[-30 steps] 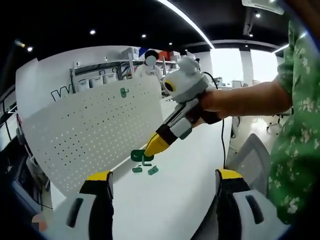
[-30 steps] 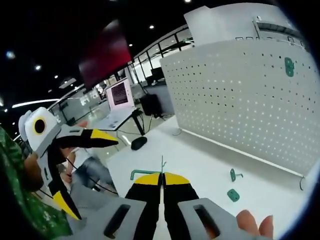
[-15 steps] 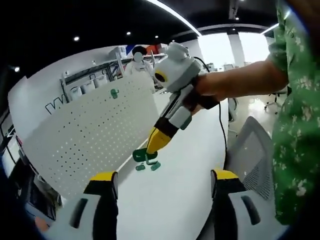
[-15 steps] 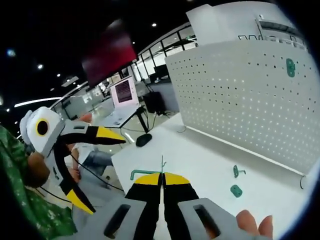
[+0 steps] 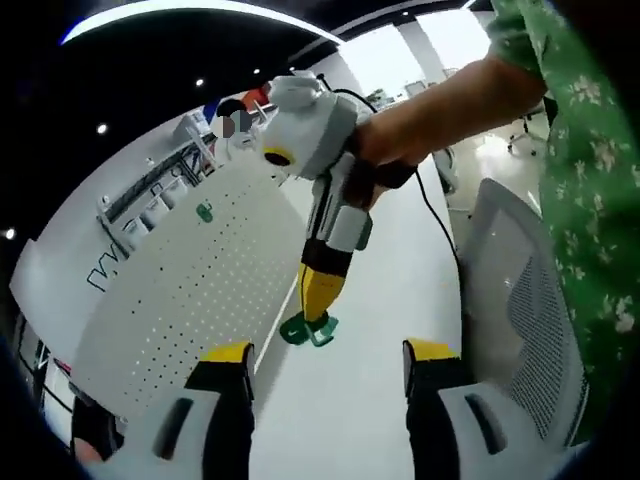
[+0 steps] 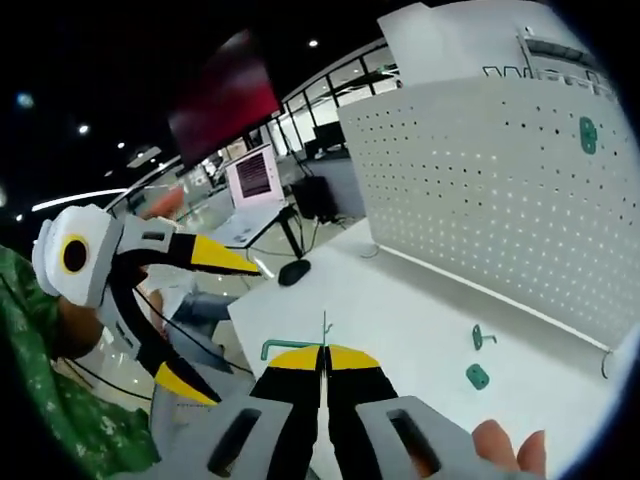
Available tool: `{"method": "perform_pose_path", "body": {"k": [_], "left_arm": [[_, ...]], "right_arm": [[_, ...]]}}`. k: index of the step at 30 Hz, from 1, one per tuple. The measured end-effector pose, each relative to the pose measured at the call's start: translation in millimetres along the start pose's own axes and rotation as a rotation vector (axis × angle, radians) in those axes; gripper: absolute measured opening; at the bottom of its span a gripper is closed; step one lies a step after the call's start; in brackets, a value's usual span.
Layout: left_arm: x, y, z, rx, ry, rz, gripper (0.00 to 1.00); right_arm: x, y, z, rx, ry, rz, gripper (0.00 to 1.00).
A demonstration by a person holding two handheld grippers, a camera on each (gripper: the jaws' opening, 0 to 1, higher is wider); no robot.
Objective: Insert the hook assembly into the mounting plate slot until the hook locks in place.
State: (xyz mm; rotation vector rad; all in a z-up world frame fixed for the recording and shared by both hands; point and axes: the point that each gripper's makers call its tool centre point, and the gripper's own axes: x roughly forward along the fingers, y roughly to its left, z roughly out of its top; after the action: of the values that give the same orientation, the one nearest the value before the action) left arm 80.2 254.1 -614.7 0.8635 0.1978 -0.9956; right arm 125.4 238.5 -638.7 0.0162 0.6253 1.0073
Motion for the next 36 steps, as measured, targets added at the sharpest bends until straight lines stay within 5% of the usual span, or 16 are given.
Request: {"method": "perform_pose_path", "body": {"k": [20, 36], "left_arm": [[4.1, -5.0, -2.7, 0.363, 0.061, -0.048, 0.37], [9.1, -13.6, -2.3, 0.335, 0.029, -0.096, 0.14]], "right_arm": [[1.9, 17.0, -8.3, 0.121, 0.058, 0.122, 0.00], [3.4, 26.7, -17.3, 0.273, 0.095, 0.221, 0.00]]}}
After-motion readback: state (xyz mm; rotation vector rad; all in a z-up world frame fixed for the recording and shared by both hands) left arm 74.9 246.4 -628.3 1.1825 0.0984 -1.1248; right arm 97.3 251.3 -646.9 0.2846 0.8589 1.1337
